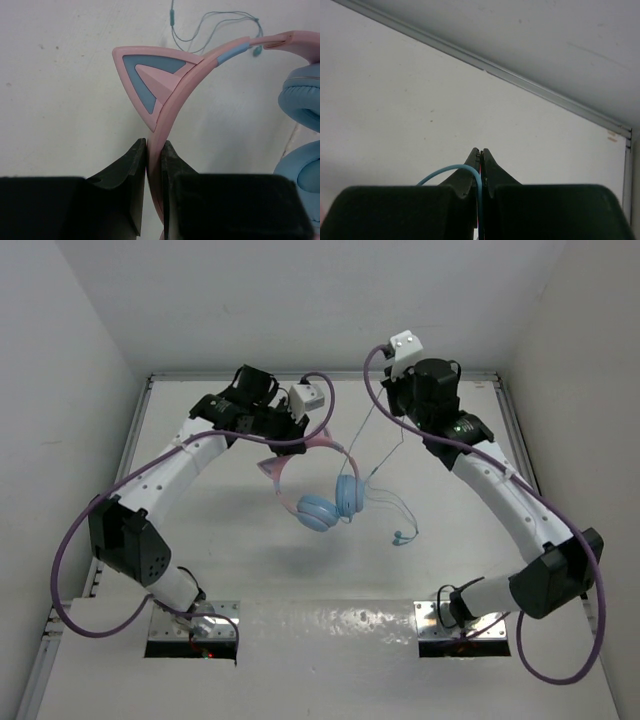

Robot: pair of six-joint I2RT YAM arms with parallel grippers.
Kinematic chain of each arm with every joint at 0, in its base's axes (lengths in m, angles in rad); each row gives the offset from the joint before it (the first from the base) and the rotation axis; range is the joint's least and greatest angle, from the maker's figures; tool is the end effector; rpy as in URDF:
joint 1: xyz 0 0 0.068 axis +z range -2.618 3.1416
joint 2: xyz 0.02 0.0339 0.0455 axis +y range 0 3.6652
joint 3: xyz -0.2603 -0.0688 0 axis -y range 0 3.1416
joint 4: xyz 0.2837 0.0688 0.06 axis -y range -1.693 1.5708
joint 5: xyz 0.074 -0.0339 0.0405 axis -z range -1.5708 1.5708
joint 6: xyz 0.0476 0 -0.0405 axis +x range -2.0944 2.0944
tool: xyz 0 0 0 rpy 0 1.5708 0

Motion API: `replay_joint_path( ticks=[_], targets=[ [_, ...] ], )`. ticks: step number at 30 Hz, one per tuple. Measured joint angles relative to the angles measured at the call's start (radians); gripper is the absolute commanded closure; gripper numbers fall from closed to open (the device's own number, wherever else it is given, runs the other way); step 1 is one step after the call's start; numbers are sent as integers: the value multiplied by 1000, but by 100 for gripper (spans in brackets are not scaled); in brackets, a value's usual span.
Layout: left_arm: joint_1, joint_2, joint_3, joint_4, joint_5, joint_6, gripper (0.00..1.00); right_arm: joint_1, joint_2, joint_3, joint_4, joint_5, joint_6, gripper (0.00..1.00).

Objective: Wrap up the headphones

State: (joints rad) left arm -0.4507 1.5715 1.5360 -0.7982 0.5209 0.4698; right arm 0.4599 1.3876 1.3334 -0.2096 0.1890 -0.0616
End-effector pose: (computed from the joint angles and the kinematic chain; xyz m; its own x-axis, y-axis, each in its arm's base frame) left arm 0.3347 -0.1883 0.3383 -0.2869 0.5751 -0.7661 0.9071 0.4202 -0.0243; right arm 0.3406 0.1587 0.3825 -0.2164 -0.1747 -0.9606 -0.2873 0.9517 -0.1083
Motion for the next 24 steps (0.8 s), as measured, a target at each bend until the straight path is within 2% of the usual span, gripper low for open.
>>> replay_joint_path(
  ticks=[12,24],
  targets=[
    [-2,-16,25,-16,78,-19,100,-157,80,-102,51,-118,236,100],
    [-15,-15,39,-14,118,-57,100,-135,158,-89,111,-265,321,100]
  ],
)
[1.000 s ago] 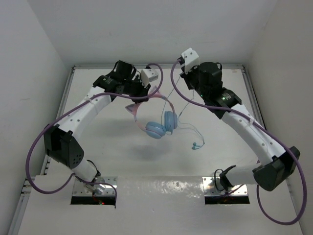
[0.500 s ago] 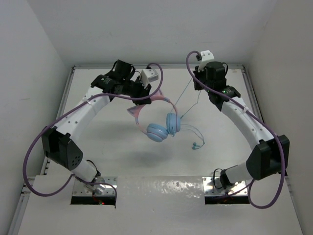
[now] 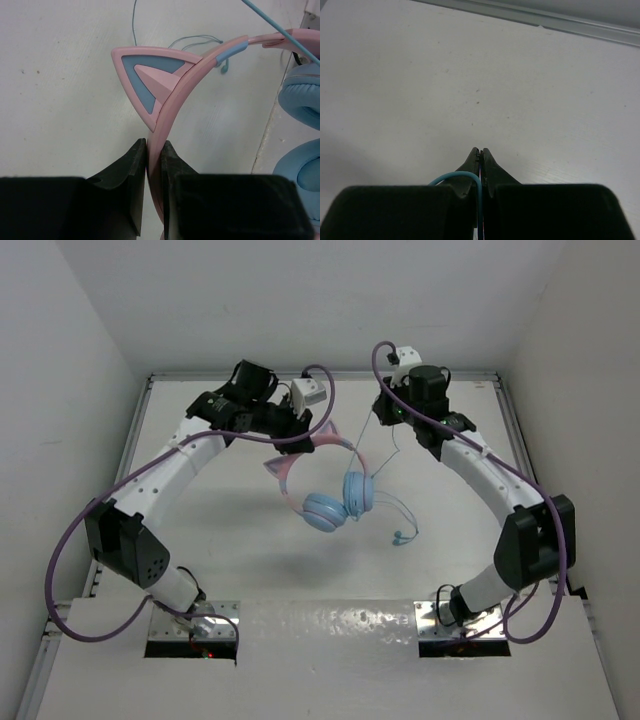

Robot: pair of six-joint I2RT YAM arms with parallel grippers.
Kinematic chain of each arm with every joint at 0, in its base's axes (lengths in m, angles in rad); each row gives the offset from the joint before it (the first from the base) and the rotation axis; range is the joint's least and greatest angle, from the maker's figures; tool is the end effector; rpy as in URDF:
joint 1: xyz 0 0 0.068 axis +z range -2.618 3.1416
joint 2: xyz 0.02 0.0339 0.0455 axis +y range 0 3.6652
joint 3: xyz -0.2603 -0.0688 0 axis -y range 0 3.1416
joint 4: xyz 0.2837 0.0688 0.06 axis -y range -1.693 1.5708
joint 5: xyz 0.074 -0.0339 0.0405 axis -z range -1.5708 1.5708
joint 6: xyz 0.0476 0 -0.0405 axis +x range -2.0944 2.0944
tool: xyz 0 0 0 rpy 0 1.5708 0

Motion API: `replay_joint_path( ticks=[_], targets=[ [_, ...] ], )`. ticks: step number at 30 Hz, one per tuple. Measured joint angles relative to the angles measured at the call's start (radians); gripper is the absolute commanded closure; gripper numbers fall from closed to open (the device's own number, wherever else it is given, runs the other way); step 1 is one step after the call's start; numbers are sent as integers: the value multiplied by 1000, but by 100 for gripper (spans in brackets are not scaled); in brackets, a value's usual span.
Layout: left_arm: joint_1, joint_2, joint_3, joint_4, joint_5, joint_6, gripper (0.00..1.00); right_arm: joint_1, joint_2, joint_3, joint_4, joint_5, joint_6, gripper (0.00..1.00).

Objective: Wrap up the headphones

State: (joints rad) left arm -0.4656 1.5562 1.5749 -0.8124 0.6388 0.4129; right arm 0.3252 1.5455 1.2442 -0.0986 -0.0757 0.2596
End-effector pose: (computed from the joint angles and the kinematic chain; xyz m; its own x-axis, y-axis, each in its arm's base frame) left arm 0.3245 -0.1948 0.3591 -0.2890 0.5057 -0.8129 0.9280 0.3567 -0.1080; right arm 0.3912 0.1357 0.2995 -0.4553 0.1166 -0.8827 -0.2770 0.9236 0.2649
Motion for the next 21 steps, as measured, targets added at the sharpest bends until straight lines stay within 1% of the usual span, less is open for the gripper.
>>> replay_joint_path(
  ticks=[4,5,6,7,9,10,12,13,16,21],
  targets=[
    [0,2,21,6,6,-35,100,0,25,-10,21,-27,29,100],
    [0,3,28,8,9,-49,100,0,28,-17,25,-37,34,96],
    [0,4,38,8,14,-63,100,0,32,-23,27,-50,42,89],
    [0,6,49,8,19,-77,100,0,38,-26,32,-70,51,71],
    [0,18,83,18,37,-114,100,0,55,-42,65,-131,69,60],
    [0,26,104,24,42,-136,100,0,60,-59,92,-164,80,49],
    [0,48,166,29,40,-180,100,0,71,-117,162,-226,111,44],
    [0,60,201,34,33,-198,100,0,76,-153,200,-249,126,39],
    [0,93,313,45,-12,-253,100,6,106,-245,298,-286,175,36],
    [0,104,428,52,-56,-304,100,19,220,-273,437,-292,251,33]
  ],
)
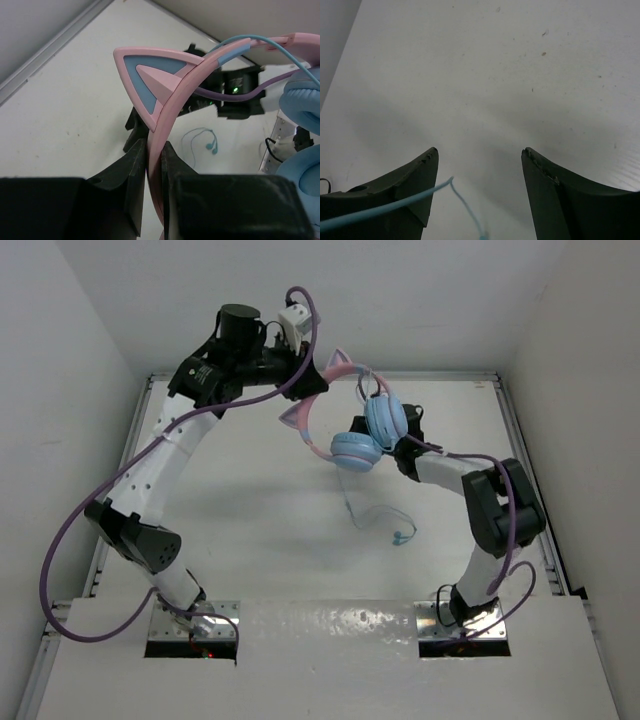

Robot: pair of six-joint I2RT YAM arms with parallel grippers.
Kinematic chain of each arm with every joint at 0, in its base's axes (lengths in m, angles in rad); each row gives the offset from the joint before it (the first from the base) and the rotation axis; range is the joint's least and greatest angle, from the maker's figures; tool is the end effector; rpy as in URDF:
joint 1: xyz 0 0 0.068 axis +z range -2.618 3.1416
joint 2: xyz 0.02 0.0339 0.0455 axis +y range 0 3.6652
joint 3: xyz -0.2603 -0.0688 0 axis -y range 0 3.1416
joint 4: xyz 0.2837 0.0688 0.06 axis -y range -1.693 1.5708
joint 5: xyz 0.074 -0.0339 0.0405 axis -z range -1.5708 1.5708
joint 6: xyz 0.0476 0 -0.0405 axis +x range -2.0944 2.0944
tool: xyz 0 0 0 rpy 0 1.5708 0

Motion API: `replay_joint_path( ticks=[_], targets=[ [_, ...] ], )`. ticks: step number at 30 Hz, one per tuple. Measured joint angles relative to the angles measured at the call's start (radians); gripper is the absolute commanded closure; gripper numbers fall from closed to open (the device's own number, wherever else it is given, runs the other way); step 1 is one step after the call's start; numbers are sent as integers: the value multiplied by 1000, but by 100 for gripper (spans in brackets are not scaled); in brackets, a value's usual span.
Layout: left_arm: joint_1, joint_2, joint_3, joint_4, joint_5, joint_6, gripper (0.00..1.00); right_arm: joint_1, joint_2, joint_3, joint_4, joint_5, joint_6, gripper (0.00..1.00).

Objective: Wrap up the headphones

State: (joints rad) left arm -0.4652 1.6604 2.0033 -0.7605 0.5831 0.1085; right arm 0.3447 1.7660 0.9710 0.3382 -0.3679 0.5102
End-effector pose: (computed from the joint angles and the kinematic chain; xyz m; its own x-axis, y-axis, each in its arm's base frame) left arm 0.3406 -0.2003 0.4785 -0.2711 0.2372 -0.9329 0.8587 0.4975 -0.1230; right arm 0.3879 0.1575 0.1561 -0.6646 0.2455 -0.7057 -0.3375 0.7440 0.5767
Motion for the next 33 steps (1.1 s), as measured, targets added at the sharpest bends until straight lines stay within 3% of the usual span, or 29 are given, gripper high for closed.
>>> replay_joint_path(
  ticks=[4,9,11,12,18,19,26,33],
  targets=[
    [0,9,61,4,0,-42,100,32,99,1,105,31,59,30],
    [7,51,132,20,1,-95,100,93,192,13,148,68,96,34],
    [10,69,154,25,-5,-108,100,121,200,6,156,76,99,43],
    [14,76,163,25,-11,-114,100,138,198,-4,165,79,98,56],
    [44,124,225,23,-82,-160,100,205,173,-115,208,110,103,91],
    [51,133,238,23,-102,-170,100,208,165,-135,203,116,103,100],
    [70,198,336,11,-343,-219,100,294,29,-225,134,160,39,100],
    [74,246,357,0,-490,-280,100,455,-13,-104,-31,132,-78,100]
  ],
)
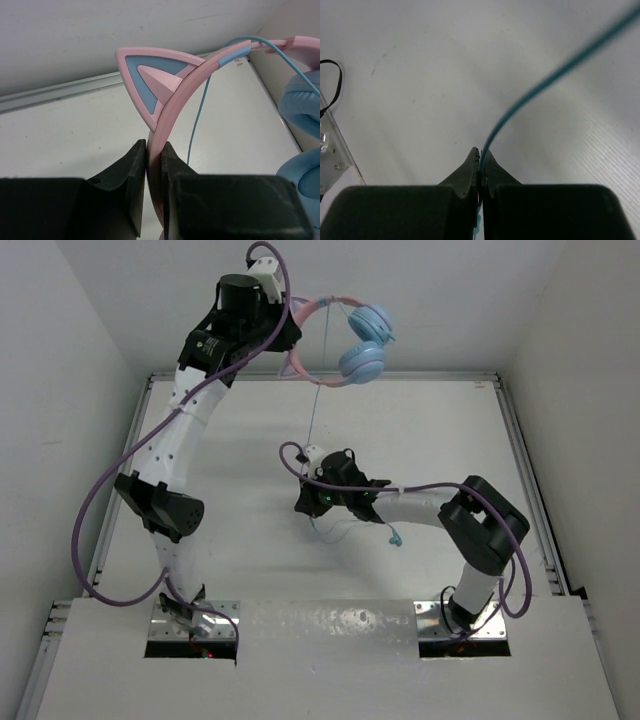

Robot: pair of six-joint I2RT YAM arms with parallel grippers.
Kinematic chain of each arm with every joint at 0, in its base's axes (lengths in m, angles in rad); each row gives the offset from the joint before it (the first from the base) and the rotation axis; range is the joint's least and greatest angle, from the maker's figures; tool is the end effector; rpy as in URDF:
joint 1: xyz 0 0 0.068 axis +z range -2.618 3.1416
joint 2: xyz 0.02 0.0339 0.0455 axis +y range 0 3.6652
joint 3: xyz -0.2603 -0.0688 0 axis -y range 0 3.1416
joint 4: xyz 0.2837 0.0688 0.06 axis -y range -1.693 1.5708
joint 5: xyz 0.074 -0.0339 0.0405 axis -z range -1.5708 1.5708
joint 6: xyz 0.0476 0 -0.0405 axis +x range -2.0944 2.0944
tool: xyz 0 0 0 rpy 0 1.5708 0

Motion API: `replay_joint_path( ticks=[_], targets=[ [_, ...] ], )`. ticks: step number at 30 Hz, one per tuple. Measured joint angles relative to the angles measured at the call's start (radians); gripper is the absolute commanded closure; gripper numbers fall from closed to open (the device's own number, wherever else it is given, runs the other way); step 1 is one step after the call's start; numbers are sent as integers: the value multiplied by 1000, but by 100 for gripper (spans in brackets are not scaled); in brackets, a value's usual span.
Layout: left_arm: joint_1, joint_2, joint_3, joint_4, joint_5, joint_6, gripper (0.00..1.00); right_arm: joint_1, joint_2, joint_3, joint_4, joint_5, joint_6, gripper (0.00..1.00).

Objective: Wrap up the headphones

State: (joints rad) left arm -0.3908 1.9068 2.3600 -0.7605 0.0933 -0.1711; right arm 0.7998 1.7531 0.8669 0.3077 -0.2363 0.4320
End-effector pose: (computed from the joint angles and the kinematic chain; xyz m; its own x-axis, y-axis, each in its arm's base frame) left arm 0.4147 -0.1756 0.5007 -0.3542 -0.0374 -0.9344 0.4070 0.8934 -0.1901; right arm 0.2664 0.2902 0.1219 -0.6951 -0.1313 -0.7068 -0.5977 0.6518 0.4668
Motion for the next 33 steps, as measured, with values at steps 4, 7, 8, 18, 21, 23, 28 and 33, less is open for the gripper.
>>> replay_joint_path(
  ticks=[4,7,8,18,21,23,28,33],
  targets=[
    [0,11,-19,5,-48,-48,100,41,12,118,-105,-3,-69,100],
    [0,13,-42,11,-129,-44,100,63,-10,146,-139,-6,-106,100],
    [0,14,-52,23,-159,-35,100,71,-27,145,-162,-8,-119,100],
    [0,39,-212,172,-312,69,100,113,-180,304,-377,-35,-241,100],
    [0,47,-271,174,-346,107,100,113,-256,365,-428,-31,-277,100],
    [0,58,-297,173,-356,123,100,113,-299,419,-470,-16,-308,100],
    [0,63,-307,179,-360,140,100,110,-364,493,-539,56,-374,100],
    [0,63,-307,199,-367,149,100,92,-414,437,-622,107,-409,100]
  ],
)
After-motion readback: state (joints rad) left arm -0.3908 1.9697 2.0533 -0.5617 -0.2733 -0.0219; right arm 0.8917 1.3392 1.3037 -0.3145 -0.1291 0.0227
